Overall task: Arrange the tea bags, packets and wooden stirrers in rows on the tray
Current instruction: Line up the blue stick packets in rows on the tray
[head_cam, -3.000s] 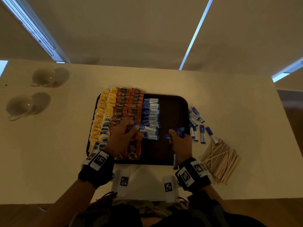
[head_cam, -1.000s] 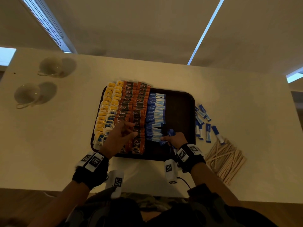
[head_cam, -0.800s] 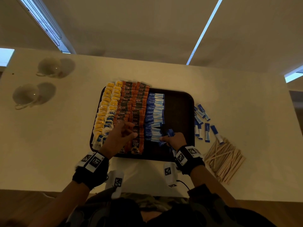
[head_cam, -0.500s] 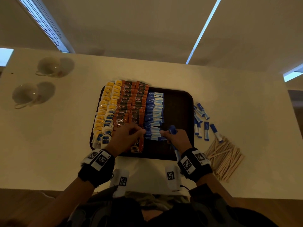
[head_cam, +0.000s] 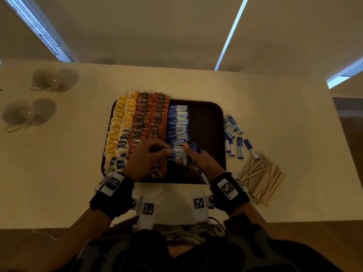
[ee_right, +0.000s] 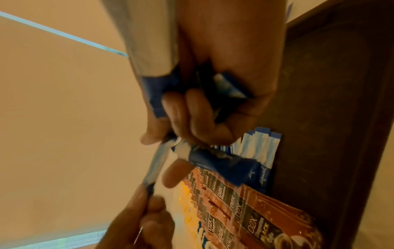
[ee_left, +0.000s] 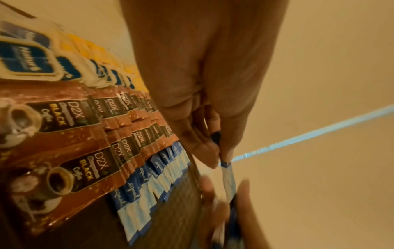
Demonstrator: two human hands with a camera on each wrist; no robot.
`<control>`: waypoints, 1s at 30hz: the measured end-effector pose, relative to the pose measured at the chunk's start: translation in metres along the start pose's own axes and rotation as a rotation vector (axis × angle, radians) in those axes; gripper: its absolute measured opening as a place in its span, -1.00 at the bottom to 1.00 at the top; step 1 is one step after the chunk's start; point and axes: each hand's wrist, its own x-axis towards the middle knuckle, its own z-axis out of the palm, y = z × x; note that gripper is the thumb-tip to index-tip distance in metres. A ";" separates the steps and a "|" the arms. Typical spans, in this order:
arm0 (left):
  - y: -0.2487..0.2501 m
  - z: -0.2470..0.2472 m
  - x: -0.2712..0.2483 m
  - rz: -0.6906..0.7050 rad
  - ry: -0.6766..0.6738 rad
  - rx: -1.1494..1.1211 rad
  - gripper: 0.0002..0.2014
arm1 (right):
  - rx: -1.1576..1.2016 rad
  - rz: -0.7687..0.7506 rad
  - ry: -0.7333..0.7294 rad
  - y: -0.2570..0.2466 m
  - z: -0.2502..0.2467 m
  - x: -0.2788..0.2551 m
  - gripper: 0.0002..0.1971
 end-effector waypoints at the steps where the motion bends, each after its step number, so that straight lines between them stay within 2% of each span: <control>1: 0.000 -0.005 -0.001 -0.032 0.050 -0.092 -0.91 | 0.016 -0.006 -0.009 0.001 -0.001 -0.001 -0.63; 3: 0.002 -0.015 -0.003 -0.082 0.100 -0.238 -0.90 | 0.031 -0.014 -0.014 0.002 -0.002 -0.004 -0.62; 4: 0.002 -0.019 -0.003 -0.083 0.103 -0.237 -0.90 | 0.043 -0.018 -0.010 0.003 -0.002 -0.004 -0.62; 8: 0.003 -0.022 -0.005 -0.056 -0.033 -0.082 -0.88 | 0.144 -0.078 0.045 0.002 0.003 -0.005 -0.62; 10: 0.003 -0.016 -0.007 -0.075 -0.078 -0.081 -0.88 | 0.212 -0.113 0.062 0.002 0.006 -0.007 -0.68; 14: 0.004 -0.002 -0.013 -0.099 -0.089 -0.038 -0.92 | 0.426 -0.152 -0.043 0.004 0.008 -0.010 -0.76; 16: 0.002 0.001 -0.016 -0.112 -0.135 -0.058 -0.97 | 0.437 -0.171 -0.035 0.004 0.007 -0.009 -0.77; 19: -0.003 0.000 -0.018 -0.031 -0.184 0.033 -0.92 | 0.457 -0.201 0.011 0.003 0.011 -0.011 -0.80; 23: 0.000 0.004 -0.024 0.092 -0.243 0.121 -0.87 | 0.601 -0.198 0.005 0.002 0.023 -0.014 -0.77; 27: -0.007 0.005 -0.028 0.197 -0.154 0.134 -0.78 | 0.693 -0.170 -0.030 0.004 0.033 -0.018 -0.73; 30: -0.011 -0.003 -0.029 0.174 -0.016 -0.027 -0.85 | 0.560 -0.192 0.049 0.008 0.038 -0.022 -0.65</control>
